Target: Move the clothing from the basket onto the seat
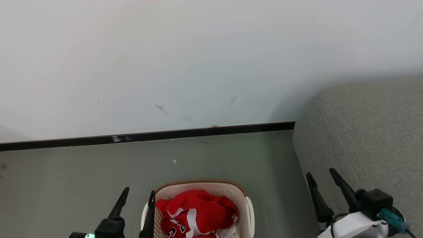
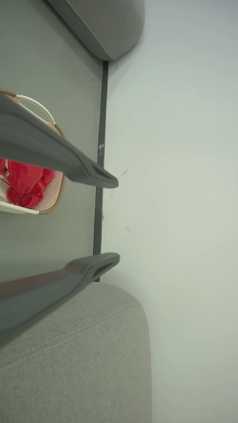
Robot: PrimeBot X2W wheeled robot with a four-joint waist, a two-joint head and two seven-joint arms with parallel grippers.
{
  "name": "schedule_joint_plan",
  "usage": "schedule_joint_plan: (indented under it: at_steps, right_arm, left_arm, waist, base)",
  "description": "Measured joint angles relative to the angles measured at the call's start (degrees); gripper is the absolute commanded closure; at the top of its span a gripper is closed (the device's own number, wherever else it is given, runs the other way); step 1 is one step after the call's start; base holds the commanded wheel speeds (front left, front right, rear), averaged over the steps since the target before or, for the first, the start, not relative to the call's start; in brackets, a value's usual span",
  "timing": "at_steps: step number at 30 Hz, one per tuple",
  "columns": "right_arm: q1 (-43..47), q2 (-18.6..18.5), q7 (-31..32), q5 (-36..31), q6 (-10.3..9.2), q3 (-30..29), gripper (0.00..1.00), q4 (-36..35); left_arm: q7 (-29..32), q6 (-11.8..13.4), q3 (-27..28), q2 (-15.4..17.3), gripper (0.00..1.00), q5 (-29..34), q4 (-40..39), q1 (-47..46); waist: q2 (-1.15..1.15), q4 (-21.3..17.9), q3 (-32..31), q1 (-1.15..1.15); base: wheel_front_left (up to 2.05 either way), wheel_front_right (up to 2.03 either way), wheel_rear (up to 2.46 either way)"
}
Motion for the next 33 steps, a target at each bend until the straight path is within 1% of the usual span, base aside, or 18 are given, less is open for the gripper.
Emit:
schedule_joint_plan:
  at_steps: [11, 33]
  right_arm:
    - [0.92, 0.01, 0.00, 0.14, 0.00, 0.01, 0.00, 0.10]
    - [1.15, 0.03, 0.00, 0.77, 0.00, 0.00, 0.00, 0.00]
  left_arm:
    - [0.00, 0.24, 0.45, -0.02, 0.00, -0.23, 1.56, -0.01]
    - [0.00, 0.77, 0.98, -0.09, 0.00, -0.23, 1.86, -0.02]
  waist:
    - [0.00, -0.09, -0.45, 0.00]
    - [0.00, -0.26, -0.05, -0.01]
  base:
    - [0.00, 0.00, 0.00]
    - [0.00, 0.00, 0.00]
